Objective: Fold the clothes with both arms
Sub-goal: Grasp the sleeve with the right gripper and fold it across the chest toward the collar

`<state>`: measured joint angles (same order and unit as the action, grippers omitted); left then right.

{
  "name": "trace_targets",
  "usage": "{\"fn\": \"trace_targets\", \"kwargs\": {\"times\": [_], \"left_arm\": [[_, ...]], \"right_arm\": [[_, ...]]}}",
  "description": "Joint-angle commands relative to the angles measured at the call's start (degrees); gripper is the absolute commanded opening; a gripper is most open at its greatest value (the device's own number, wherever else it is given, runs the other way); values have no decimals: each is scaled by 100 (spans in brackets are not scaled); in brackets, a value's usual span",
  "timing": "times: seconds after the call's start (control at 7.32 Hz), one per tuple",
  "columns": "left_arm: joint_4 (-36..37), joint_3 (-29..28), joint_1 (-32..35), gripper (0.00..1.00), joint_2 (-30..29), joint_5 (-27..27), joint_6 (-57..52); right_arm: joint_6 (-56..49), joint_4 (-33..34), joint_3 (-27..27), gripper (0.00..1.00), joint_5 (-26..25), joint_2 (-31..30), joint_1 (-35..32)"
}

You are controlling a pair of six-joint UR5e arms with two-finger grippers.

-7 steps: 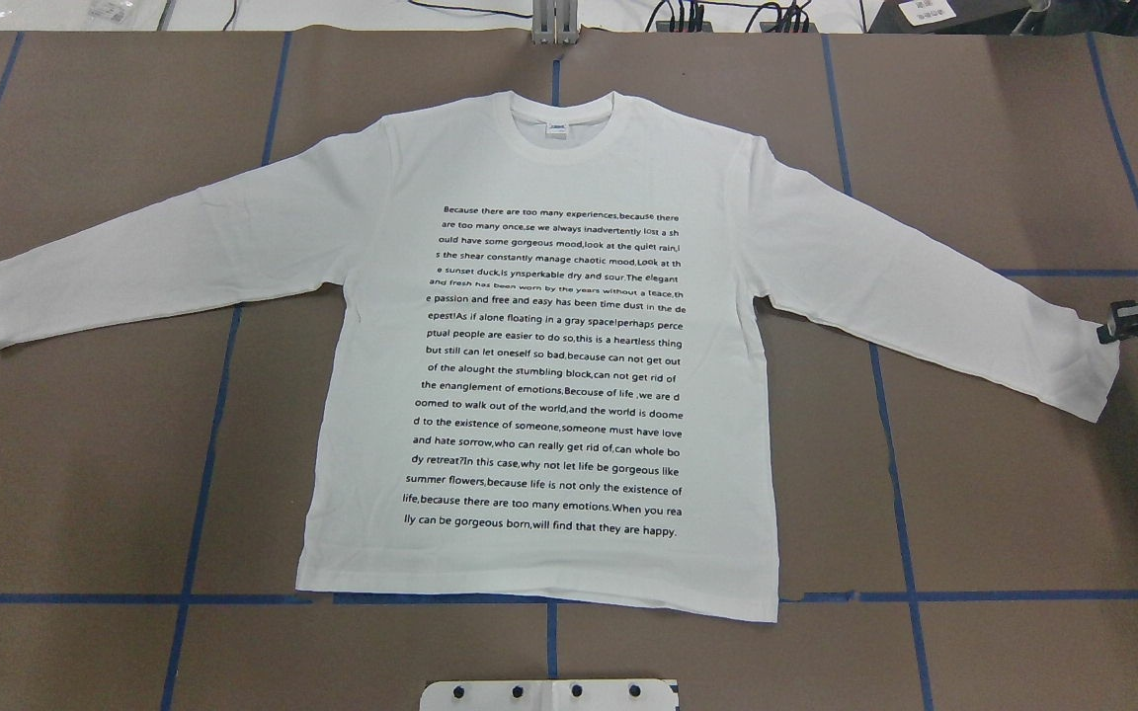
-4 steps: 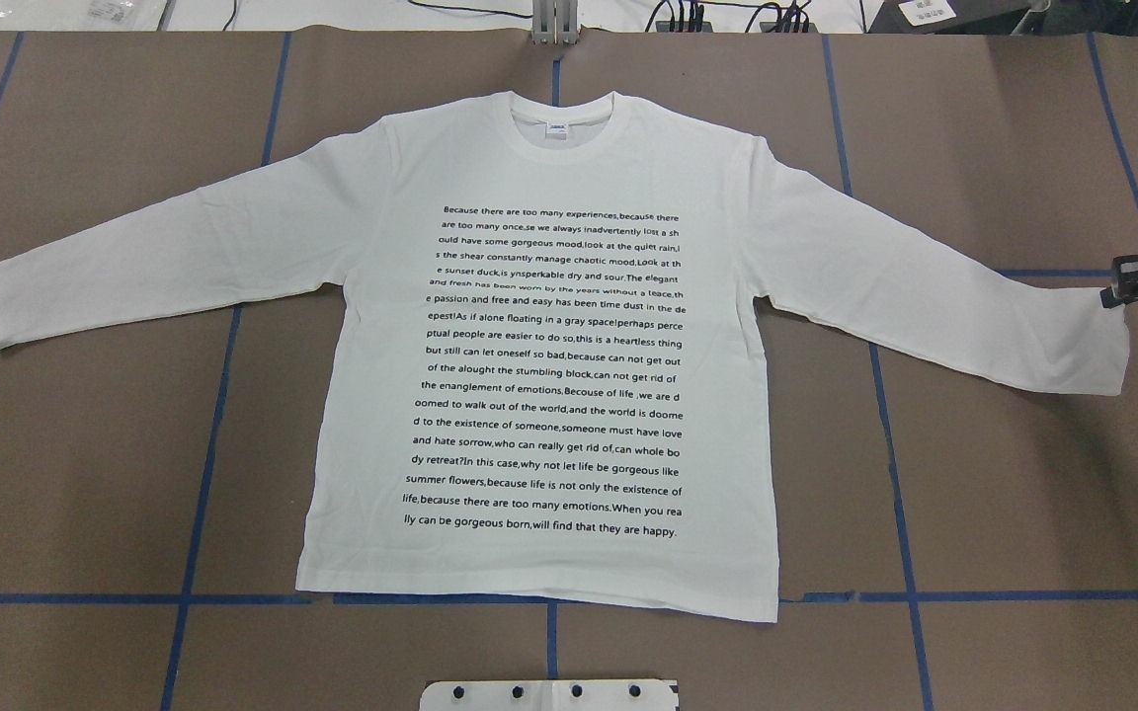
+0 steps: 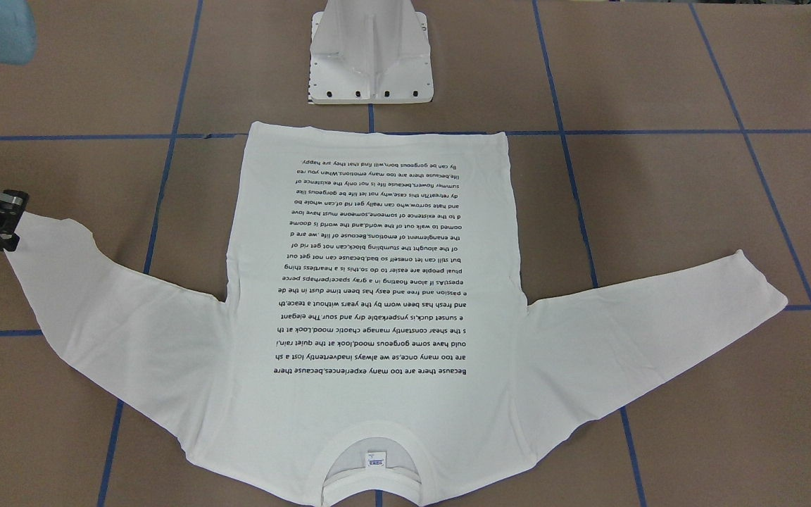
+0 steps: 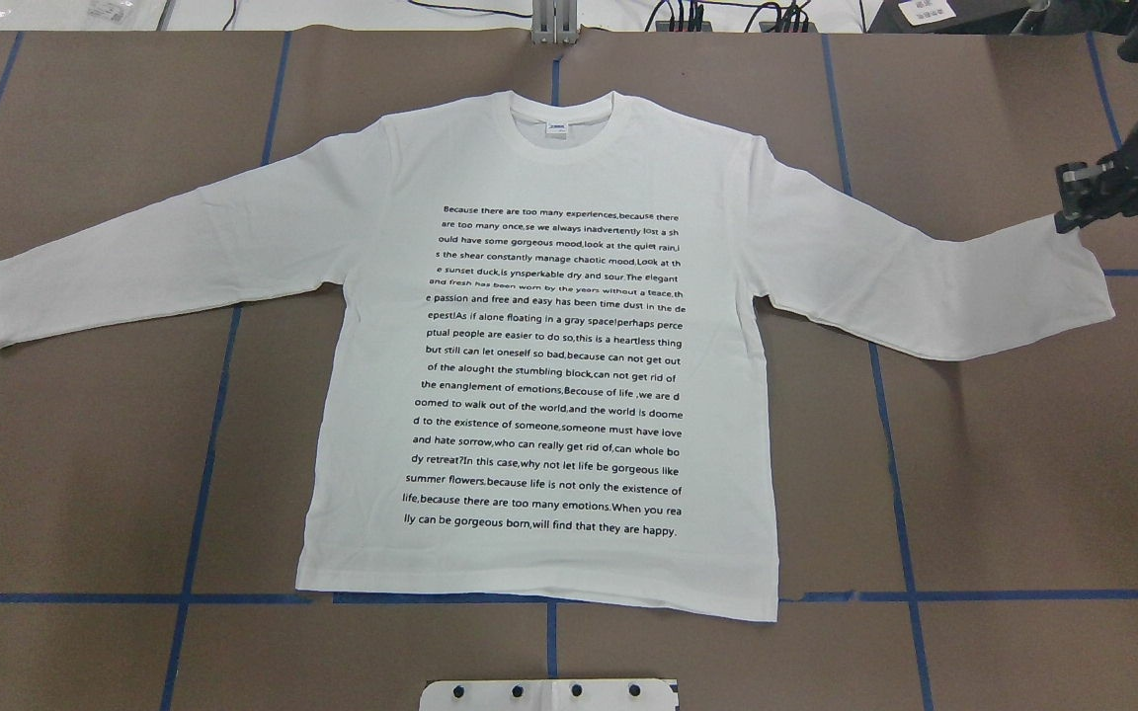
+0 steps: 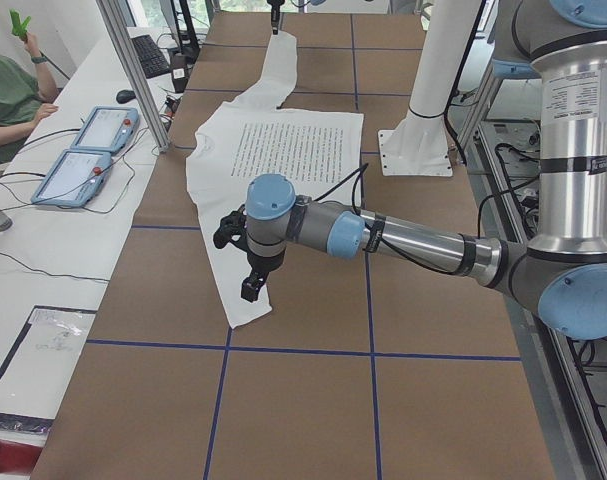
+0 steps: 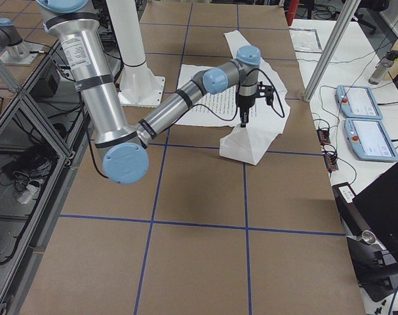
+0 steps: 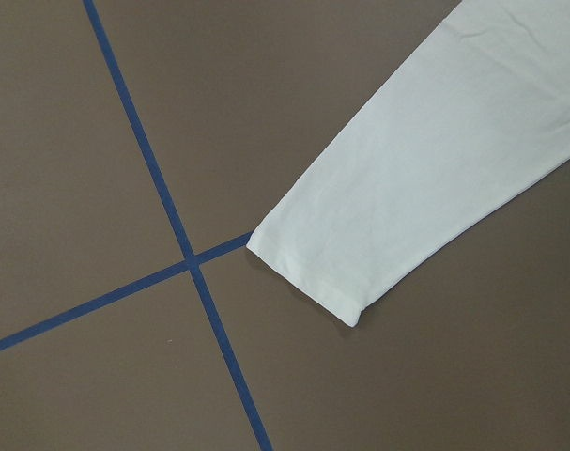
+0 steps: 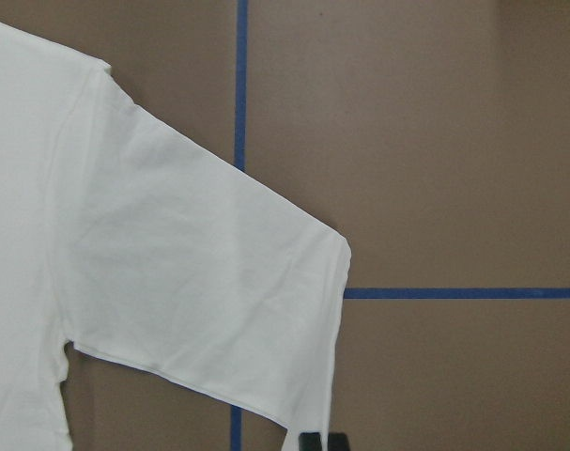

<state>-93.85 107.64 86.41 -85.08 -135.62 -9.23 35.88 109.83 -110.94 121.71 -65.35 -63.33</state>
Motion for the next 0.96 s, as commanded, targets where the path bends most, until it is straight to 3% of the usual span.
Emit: {"fn": "trace_targets", "kwargs": {"times": [0.0, 0.14, 0.41, 0.68, 0.82], "left_arm": [[7, -15, 7, 100, 9, 0, 0], [-2, -24, 7, 100, 9, 0, 0], [-2, -59, 7, 100, 9, 0, 0], [-2, -86, -2, 100, 0, 0, 0], [-2, -94, -2, 100, 9, 0, 0]], "right_arm": [[477, 1075, 273, 0, -348, 1494, 478], [994, 1058, 736, 0, -576, 2117, 819], [1481, 884, 2236, 0, -927, 3584, 1277], [2673, -900, 4098, 0, -1436, 4519, 1918], [2948, -1589, 4742, 0, -1657, 4784, 2156]]}}
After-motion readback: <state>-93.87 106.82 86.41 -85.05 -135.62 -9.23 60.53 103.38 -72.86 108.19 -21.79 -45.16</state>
